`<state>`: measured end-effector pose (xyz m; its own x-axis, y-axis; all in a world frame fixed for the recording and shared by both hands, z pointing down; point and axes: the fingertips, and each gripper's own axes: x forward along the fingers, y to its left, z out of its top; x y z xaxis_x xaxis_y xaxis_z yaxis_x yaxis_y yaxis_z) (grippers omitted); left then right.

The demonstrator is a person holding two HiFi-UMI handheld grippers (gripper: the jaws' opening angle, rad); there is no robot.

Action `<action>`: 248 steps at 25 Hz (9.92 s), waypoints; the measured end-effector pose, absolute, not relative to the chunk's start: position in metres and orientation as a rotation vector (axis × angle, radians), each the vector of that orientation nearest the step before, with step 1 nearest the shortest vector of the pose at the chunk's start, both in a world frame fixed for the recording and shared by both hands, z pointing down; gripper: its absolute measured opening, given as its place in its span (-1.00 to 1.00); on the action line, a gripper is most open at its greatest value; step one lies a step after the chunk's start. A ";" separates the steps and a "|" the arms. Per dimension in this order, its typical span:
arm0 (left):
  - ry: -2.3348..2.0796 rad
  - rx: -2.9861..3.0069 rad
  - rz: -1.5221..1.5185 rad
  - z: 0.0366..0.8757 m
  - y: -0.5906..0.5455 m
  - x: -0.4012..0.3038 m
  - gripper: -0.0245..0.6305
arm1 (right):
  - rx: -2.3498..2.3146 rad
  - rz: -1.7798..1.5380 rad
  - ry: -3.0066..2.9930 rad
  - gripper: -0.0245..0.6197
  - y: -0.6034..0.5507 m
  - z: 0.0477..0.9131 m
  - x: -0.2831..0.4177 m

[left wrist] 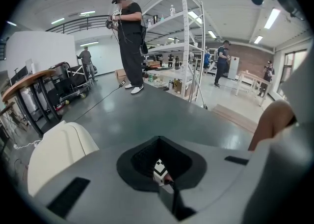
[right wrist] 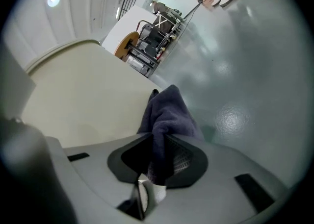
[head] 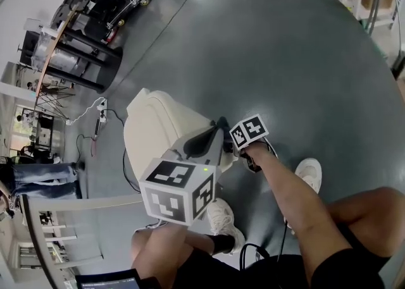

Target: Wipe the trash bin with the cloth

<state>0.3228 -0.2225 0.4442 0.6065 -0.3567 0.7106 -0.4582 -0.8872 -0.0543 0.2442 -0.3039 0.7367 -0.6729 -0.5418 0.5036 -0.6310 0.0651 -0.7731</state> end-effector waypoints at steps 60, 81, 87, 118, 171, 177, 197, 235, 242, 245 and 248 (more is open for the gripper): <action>-0.777 2.722 1.055 0.383 -0.275 0.280 -0.93 | 1.237 1.472 -2.253 -0.71 -0.370 0.748 0.253; -1.060 2.800 0.631 0.288 -0.279 0.197 -0.93 | 1.718 0.609 -2.311 -0.71 -0.345 0.451 0.314; -1.308 2.765 0.394 0.240 -0.276 0.121 -0.93 | 1.704 0.250 -2.403 -0.71 -0.316 0.322 0.255; -1.389 2.676 0.163 0.305 -0.341 -0.096 -0.93 | 1.725 0.301 -2.564 -0.71 -0.271 0.347 -0.025; -1.170 2.608 0.673 0.476 -0.308 -0.088 -0.93 | 1.945 0.766 -1.895 -0.71 -0.239 0.638 0.031; -1.171 2.589 0.691 0.480 -0.308 -0.092 -0.93 | 1.937 0.825 -1.818 -0.71 -0.239 0.680 0.033; -1.272 2.564 0.654 0.468 -0.326 -0.109 -0.93 | 1.994 0.799 -2.079 -0.71 -0.263 0.595 -0.019; -1.236 2.697 0.697 0.440 -0.326 -0.103 -0.93 | 2.306 0.941 -1.813 -0.71 -0.329 0.592 0.032; -1.200 2.712 0.771 0.444 -0.317 -0.097 -0.93 | 2.261 0.953 -1.748 -0.71 -0.330 0.628 0.027; -1.183 2.723 0.790 0.444 -0.314 -0.092 -0.93 | 2.246 0.937 -1.749 -0.71 -0.331 0.632 0.025; -1.198 2.709 0.798 0.444 -0.315 -0.094 -0.93 | 2.218 0.918 -1.783 -0.71 -0.331 0.629 0.018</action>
